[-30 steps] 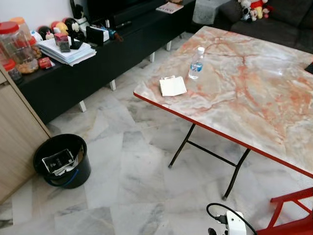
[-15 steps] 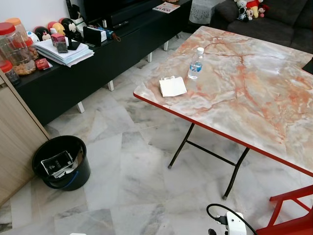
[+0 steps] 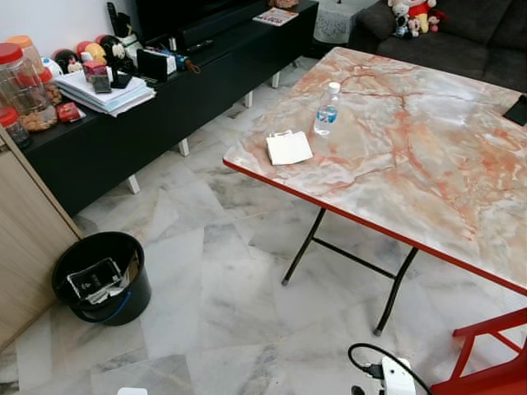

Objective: Picking trash to rubbish bin

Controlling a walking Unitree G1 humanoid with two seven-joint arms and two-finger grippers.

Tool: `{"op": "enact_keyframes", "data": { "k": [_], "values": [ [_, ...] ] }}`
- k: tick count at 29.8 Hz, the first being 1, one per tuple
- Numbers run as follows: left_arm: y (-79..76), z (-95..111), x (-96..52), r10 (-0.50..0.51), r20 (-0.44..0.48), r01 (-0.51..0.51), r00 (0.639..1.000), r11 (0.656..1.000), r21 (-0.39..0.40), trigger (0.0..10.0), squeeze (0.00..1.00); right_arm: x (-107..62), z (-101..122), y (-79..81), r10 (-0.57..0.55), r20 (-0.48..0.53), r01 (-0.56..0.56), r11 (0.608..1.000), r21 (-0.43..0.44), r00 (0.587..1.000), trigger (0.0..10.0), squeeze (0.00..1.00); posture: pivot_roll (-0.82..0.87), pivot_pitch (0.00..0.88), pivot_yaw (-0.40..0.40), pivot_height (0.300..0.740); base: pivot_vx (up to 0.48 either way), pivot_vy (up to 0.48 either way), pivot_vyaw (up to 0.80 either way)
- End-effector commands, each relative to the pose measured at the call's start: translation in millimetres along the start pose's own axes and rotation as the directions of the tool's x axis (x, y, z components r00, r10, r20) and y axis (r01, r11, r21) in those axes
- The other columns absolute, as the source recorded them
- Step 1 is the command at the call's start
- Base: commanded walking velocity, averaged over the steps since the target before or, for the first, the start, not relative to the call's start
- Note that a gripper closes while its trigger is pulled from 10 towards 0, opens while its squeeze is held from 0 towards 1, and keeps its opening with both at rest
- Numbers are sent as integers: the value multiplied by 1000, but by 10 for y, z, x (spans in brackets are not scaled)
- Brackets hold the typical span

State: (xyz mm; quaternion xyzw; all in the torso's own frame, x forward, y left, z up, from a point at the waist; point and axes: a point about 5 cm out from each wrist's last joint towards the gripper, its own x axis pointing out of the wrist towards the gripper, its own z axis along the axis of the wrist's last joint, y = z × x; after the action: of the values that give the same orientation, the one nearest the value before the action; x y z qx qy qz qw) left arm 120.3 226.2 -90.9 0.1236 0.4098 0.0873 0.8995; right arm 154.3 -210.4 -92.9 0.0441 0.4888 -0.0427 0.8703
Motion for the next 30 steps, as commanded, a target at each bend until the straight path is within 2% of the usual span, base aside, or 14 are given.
{"op": "enact_keyframes", "data": {
  "k": [1,3,7,8,9,11,13,17,19,20,22,23,27,30],
  "values": [
    [-16,-44,-24,2,-8,-2,1000,1000,12,10000,0,-7,-28,-24,-10,-11,10,1000,5,1000,10000,0,59,77,-47,740,0,0,-800],
    [-14,-43,-23,3,-8,-3,1000,1000,16,10000,0,-7,-29,-24,-10,-12,10,1000,6,1000,10000,0,59,77,-47,740,0,0,-800],
    [44,-62,-34,31,-6,-30,1000,995,93,10000,0,-10,-29,-40,-15,-10,15,1000,8,1000,10000,0,59,77,-47,740,0,0,-800],
    [118,-80,-50,56,7,-57,998,990,127,10000,0,-20,-29,-95,-25,-8,26,1000,14,1000,10000,0,59,77,-47,740,0,0,-800],
    [182,-93,-62,84,13,-85,996,988,130,10000,0,-34,-29,-162,-34,-7,34,999,16,999,10000,0,61,87,-44,740,0,0,-800],
    [306,-121,-78,148,3,-148,989,985,86,10000,0,-44,-27,-211,-42,-6,42,999,19,999,10000,0,70,93,-48,740,0,0,-800],
    [341,-118,-82,161,9,-162,987,983,85,10000,0,-45,-26,-216,-43,-7,43,999,18,999,10000,0,73,94,-49,740,0,0,-800],
    [330,32,-50,150,88,-161,985,977,141,10000,0,-43,-20,-212,-42,-5,42,999,18,999,10000,0,72,95,-47,740,0,0,-800],
    [338,226,-13,188,168,-218,968,959,181,10000,0,-43,-12,-211,-41,2,41,999,25,999,10000,0,68,93,-46,740,0,0,-800],
    [352,382,11,222,228,-270,948,940,207,10000,0,-43,-6,-216,-43,6,42,999,31,999,10000,0,68,93,-46,740,0,0,-800],
    [351,482,19,236,268,-294,934,934,202,10000,0,-44,-4,-219,-43,7,43,999,32,999,10000,0,68,93,-46,740,0,0,-800],
    [316,660,30,231,334,-301,914,937,177,10000,0,-44,1,-220,-44,11,43,998,36,999,10000,0,68,92,-48,740,0,0,-800],
    [109,1131,24,136,505,-233,852,963,134,10000,0,-43,7,-220,-46,16,45,998,42,999,10000,0,62,91,-50,740,0,0,-800],
    [-20,1302,1,85,554,-171,828,980,106,10000,0,-43,12,-219,-47,19,46,998,44,999,10000,0,59,90,-48,740,0,0,-800]
  ]
}}
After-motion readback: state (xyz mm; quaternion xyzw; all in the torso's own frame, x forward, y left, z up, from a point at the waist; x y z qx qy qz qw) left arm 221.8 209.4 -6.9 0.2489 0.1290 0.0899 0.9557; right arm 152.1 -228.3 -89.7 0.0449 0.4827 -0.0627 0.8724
